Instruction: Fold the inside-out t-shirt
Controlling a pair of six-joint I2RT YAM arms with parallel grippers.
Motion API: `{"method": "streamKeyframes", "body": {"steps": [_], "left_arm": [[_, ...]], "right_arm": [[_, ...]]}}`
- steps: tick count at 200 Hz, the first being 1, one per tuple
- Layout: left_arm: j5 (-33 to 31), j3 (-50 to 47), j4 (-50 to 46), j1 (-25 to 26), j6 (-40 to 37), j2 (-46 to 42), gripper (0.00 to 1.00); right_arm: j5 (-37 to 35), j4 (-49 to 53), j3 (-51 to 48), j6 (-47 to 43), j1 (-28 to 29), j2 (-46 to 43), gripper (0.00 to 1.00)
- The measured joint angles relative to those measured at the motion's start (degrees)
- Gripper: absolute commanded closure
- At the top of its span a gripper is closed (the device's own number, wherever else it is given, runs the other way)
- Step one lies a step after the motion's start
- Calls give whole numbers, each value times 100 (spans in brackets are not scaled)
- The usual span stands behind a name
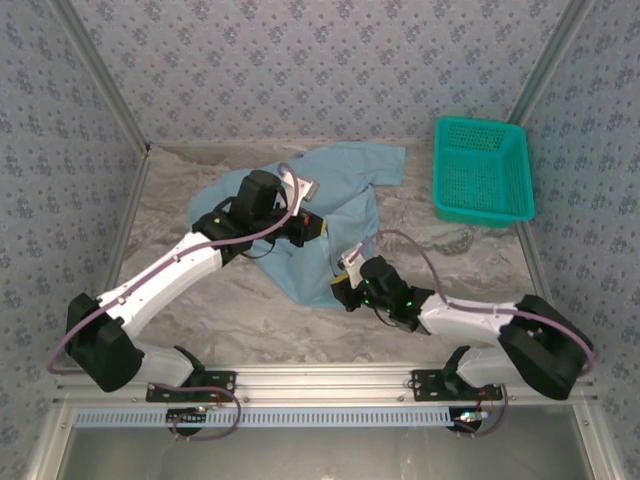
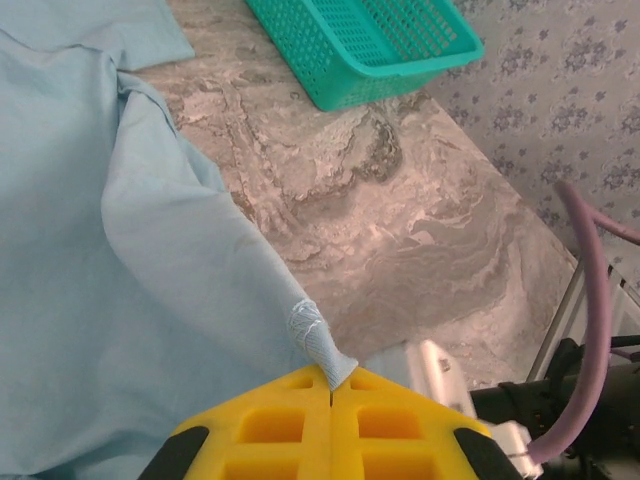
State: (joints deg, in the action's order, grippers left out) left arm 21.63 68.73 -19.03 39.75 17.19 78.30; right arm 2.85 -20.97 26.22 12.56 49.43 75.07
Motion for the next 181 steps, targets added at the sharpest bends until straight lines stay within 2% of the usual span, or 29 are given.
{"method": "streamKeyframes", "body": {"steps": [38, 83, 148, 181], "left_arm": [[0, 4, -103, 17, -92, 15, 100], [0, 26, -289, 17, -219, 15, 100], [22, 310, -310, 20, 35, 17, 100], [107, 380, -334, 55, 116, 17, 100]], "right_arm": [[-50, -555, 160, -319, -173, 640, 90], [-205, -1021, 184, -442, -597, 898, 91], [-203, -1952, 227, -640, -61, 1617, 91], [-358, -2212, 278, -660, -4, 1932, 91]]}}
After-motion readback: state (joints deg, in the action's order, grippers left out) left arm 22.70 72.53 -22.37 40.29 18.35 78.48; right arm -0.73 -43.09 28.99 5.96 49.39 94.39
